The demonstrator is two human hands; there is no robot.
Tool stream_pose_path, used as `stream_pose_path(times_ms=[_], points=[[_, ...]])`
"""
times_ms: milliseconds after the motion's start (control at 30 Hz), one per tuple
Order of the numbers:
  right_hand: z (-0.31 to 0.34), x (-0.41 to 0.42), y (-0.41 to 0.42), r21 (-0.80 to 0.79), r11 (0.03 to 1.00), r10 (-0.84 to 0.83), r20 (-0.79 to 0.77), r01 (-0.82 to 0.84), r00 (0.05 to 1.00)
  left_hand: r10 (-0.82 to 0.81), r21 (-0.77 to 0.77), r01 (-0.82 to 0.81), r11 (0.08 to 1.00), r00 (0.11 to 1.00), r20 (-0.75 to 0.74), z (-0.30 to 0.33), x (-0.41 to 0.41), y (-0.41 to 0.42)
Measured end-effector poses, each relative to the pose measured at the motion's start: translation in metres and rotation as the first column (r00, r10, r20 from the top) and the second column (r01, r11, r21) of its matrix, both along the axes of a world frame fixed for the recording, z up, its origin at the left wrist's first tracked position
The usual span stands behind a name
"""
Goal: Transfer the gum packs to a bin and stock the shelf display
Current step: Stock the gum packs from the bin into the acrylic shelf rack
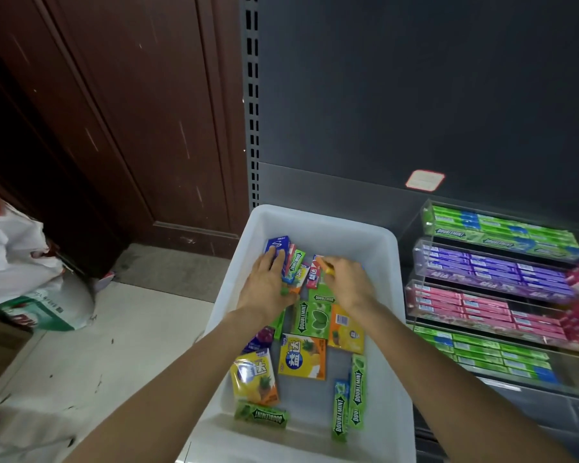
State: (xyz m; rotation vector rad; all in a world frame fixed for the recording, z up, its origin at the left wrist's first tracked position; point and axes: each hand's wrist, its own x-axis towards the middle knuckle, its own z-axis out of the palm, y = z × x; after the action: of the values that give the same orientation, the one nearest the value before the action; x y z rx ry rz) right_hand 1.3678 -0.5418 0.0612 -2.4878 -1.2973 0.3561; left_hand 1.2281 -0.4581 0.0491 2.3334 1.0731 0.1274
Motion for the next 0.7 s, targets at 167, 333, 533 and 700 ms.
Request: stream_pose_path(times_ms=[167, 333, 533, 700], points=[[0.041, 0.010, -0.025, 0.187, 0.974, -0.079, -0.247, 0.128, 0.966, -0.030, 0.089, 0.008, 0.996, 0.967, 0.251, 0.020, 0.017, -0.008], [0.056, 0.024, -0.051, 0.313, 0.859, -0.153, -0.599, 0.405, 0.786, -0.217, -0.023, 0.224, 0.974, 0.960, 0.176, 0.011, 0.035, -0.022], [0.068, 0.034, -0.077, 0.328, 0.810, -0.148, -0.687, 0.486, 0.711, -0.473, -0.027, 0.476, 0.879, 0.865, -0.167, -0.006, 0.049, -0.040], [0.072, 0.033, -0.093, 0.310, 0.792, -0.162, -0.724, 0.526, 0.671, -0.504, -0.003, 0.524, 0.852, 0.819, -0.273, -0.011, 0.053, -0.045]])
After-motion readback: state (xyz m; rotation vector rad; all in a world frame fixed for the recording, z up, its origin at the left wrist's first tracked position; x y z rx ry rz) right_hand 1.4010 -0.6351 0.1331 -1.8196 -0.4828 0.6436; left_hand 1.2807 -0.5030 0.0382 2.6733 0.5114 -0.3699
